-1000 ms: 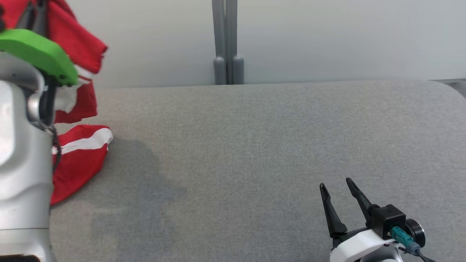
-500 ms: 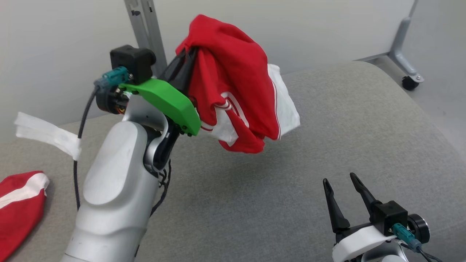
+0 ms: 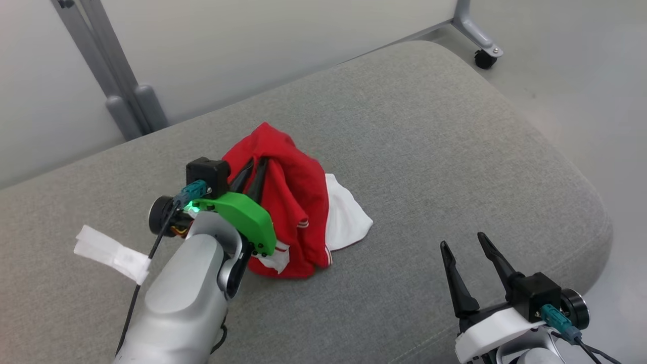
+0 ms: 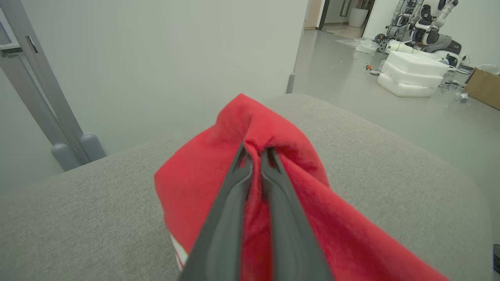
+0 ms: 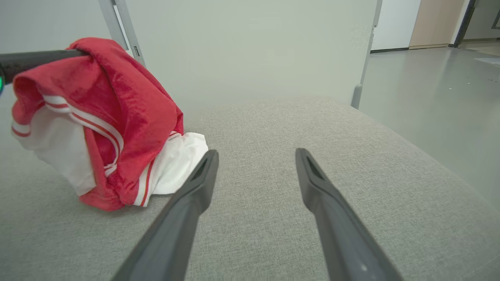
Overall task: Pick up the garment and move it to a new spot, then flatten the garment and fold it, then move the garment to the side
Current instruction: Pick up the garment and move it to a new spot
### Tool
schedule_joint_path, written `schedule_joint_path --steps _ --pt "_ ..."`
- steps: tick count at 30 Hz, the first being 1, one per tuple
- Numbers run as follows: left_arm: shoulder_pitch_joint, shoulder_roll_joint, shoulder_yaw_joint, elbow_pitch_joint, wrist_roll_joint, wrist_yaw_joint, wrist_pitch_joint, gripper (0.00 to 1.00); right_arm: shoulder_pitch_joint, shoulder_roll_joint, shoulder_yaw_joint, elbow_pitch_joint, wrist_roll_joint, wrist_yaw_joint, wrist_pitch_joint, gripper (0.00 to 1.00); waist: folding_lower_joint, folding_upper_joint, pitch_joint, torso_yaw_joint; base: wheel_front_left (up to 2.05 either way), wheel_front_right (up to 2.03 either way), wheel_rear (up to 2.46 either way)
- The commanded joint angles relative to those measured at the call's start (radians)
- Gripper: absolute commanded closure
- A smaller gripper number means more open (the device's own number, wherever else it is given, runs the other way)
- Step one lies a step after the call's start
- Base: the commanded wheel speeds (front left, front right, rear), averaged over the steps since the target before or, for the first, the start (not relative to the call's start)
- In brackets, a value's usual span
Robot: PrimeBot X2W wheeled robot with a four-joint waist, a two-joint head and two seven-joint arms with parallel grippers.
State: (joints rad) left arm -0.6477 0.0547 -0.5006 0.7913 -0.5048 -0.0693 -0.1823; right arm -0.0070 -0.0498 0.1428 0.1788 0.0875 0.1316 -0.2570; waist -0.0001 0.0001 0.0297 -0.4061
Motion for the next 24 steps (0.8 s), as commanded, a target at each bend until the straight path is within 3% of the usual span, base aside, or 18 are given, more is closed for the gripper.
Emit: schedule_joint_path --steps 1,6,10,18,24 --pt "-0.003 0.016 0.002 0.031 0.006 0.009 -0.021 0.0 -0.009 -0.001 -0.004 0.001 0.007 -0.002 -0.005 0.0 0.0001 -0.0001 0.03 -0.025 0.0 0.0 0.0" --pt "0.023 0.01 0.0 0.105 -0.007 -0.025 -0.069 0.0 0.006 -0.001 -0.024 0.006 0.008 -0.002 -0.007 0.0 0.0001 -0.0001 0.016 0.024 0.0 0.0 0.0" --pt "0.062 0.014 0.023 0.066 -0.029 -0.043 -0.084 0.0 0.029 -0.001 -0.05 0.005 0.004 -0.002 -0.009 0.0 0.0001 -0.0001 -0.013 0.092 0.0 0.0 0.0" --pt "0.322 0.049 0.17 -0.256 0.057 -0.019 -0.082 0.0 0.066 -0.002 -0.083 0.006 0.015 -0.002 -0.008 0.0 0.0001 -0.0001 -0.074 0.228 0.0 0.0 0.0" --pt "0.549 0.039 0.299 -0.456 0.112 -0.015 -0.082 0.0 0.084 -0.002 -0.09 0.013 0.029 -0.002 -0.009 0.0 0.0001 -0.0001 -0.106 0.3 0.0 0.0 0.0"
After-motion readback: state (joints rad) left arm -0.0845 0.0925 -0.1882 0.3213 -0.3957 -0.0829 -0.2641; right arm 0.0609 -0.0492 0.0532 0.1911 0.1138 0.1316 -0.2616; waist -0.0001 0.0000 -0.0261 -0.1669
